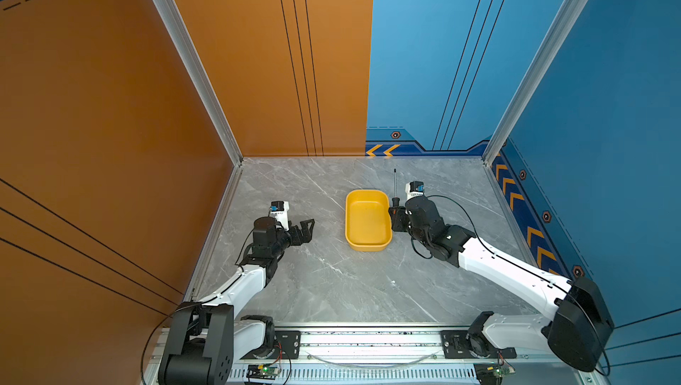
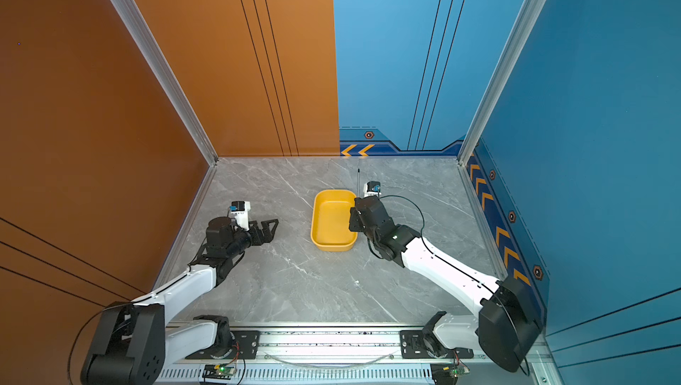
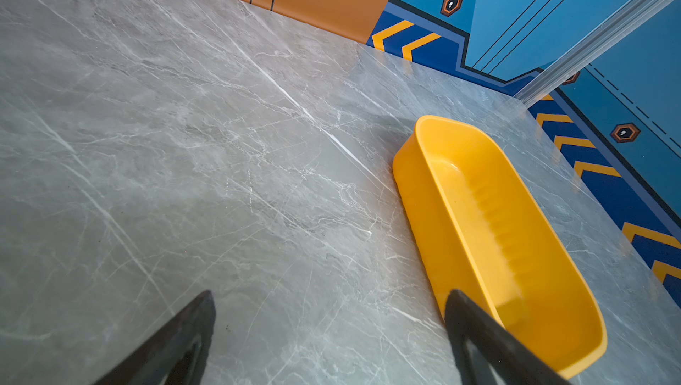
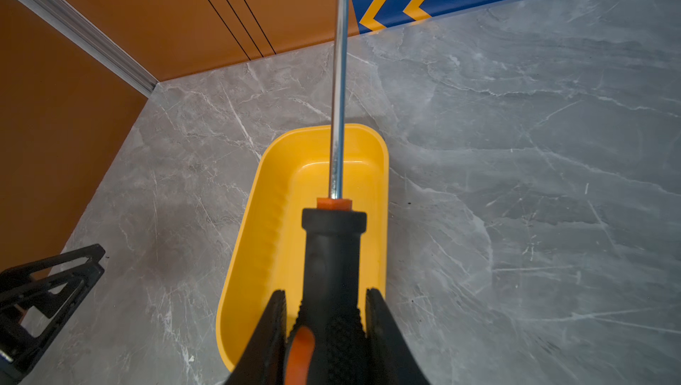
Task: Put the screwdriver in the bin
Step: 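Lift the screwdriver with the right gripper and carry it over the yellow bin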
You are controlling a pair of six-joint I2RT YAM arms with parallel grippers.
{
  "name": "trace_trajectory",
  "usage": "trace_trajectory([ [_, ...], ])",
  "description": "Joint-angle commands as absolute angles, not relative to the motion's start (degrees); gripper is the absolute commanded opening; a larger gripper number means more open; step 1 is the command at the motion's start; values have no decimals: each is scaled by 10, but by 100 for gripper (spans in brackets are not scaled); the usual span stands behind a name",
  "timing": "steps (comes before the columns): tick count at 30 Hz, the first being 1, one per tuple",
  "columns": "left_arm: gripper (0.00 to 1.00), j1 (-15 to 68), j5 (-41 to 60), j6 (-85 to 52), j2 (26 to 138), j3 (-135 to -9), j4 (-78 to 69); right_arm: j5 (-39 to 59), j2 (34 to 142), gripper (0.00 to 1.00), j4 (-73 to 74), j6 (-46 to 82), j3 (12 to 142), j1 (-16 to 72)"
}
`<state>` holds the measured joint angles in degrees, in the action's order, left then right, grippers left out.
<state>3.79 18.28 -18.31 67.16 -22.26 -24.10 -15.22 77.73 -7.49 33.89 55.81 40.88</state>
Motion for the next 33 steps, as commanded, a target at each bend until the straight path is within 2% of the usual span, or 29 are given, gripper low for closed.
trace_trajectory([
  [1, 98, 40, 195, -178, 677, -238, -233, -188, 838, 0, -81, 328, 615, 431],
  [12, 98, 40, 197, -179, 687, -242, -233, -212, 1003, 0, -167, 350, 733, 463],
  [33, 98, 40, 197, -178, 696, -245, -233, -214, 1085, 0, -200, 399, 738, 465],
])
